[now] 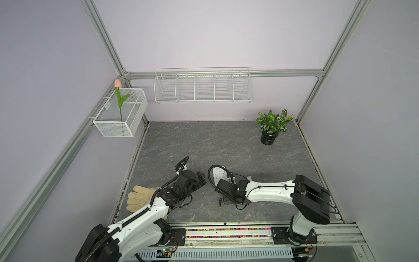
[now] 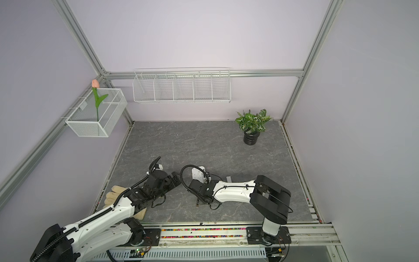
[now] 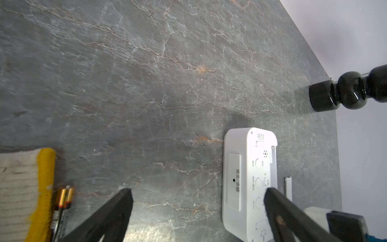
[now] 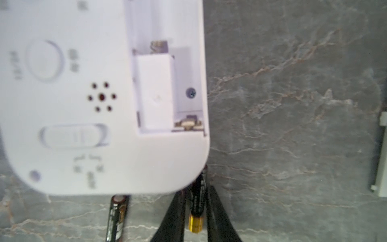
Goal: Insert the battery into the alarm
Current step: Pick up the battery at the center of the board.
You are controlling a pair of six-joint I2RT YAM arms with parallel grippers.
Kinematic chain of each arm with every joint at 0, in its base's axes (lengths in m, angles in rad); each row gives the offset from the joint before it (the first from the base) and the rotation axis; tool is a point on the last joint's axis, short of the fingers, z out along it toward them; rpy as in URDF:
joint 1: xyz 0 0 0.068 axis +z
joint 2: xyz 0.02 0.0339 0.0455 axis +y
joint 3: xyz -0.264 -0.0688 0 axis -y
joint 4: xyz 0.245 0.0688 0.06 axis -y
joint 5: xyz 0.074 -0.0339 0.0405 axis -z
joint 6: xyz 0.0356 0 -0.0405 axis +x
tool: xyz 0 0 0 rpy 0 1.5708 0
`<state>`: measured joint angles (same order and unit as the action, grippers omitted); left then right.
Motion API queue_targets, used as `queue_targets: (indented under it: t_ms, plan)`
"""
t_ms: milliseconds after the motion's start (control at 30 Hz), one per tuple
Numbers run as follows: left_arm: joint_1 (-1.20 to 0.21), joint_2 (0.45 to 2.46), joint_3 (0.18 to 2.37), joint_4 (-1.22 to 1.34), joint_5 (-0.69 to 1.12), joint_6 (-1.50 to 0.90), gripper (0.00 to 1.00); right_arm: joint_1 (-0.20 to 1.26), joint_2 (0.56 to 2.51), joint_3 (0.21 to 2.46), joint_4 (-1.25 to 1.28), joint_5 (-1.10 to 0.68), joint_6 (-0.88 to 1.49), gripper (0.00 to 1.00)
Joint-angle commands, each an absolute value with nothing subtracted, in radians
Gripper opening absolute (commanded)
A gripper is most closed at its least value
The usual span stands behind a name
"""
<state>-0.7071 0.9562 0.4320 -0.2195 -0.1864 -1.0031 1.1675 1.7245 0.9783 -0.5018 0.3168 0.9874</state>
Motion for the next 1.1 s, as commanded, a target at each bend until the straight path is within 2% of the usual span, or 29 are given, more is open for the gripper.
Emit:
queue_targets:
  t_ms: [0,300,567,733,1067]
  plan:
    - [-0.704,0.961,0.431,-0.231,-0.207,-1.023,1.00,1.175,1.738,0.973,-0.542,0.292,0.999,0.20]
    - [-0.704,0.954,0.431,-0.213,-0.188,-1.037,1.00,1.176,1.633,0.871,-0.405,0.261,0.979,0.14]
    - [-0.704,1.005,0.436,-0.121,-0.114,-1.026,0.99,1.151,1.429,0.655,-0.141,0.184,0.916,0.12]
    - [-0.703,1.078,0.451,-0.040,-0.048,-1.019,0.98,1.120,1.327,0.622,-0.118,0.102,0.818,0.10]
    - [-0.703,1.184,0.506,0.032,0.034,-1.001,0.94,0.905,1.203,0.621,-0.066,-0.158,0.795,0.11]
